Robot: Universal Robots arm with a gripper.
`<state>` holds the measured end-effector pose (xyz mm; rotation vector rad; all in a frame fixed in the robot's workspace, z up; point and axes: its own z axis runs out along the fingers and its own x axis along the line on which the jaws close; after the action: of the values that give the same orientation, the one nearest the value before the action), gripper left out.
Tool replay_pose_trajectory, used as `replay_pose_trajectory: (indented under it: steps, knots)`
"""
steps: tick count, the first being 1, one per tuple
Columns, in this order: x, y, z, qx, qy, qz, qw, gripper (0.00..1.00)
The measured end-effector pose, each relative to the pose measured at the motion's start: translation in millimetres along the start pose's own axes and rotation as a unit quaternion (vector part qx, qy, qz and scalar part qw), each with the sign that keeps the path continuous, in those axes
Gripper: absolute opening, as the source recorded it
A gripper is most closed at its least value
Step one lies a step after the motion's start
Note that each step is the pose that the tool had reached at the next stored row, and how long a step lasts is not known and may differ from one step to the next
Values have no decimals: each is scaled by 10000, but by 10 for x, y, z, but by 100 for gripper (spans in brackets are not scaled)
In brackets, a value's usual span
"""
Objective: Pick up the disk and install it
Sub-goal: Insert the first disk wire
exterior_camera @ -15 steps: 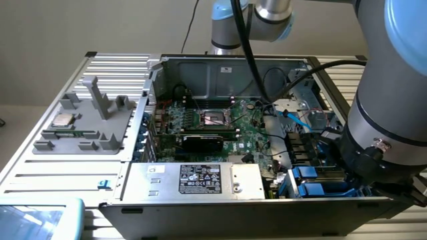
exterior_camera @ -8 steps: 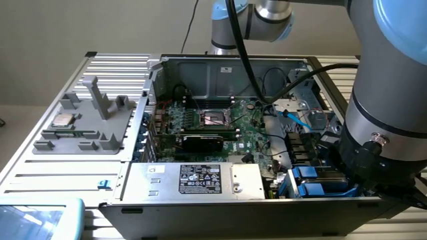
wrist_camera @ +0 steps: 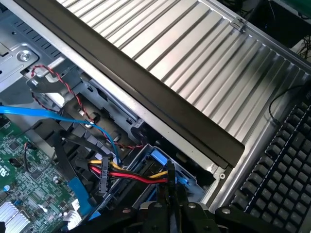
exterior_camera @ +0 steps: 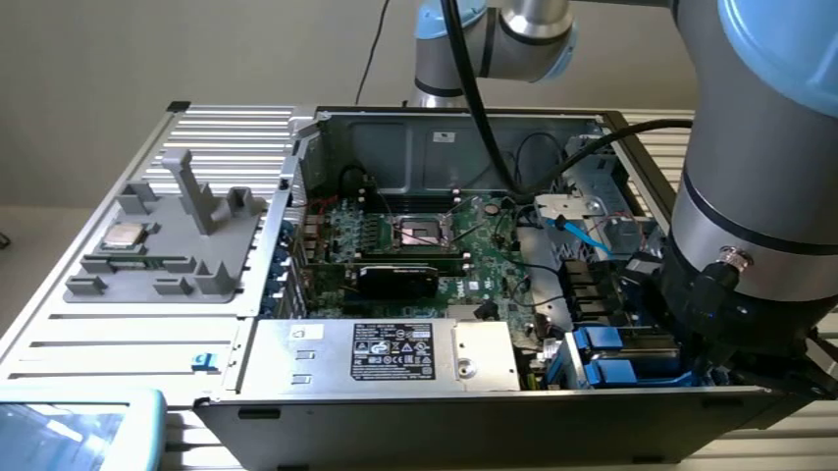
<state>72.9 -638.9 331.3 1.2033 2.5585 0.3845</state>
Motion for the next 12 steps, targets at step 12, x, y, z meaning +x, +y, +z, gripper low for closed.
replay_pose_trajectory:
  steps: [12]
  knots:
    - [85,67,12,132,-133,-38,9998,16]
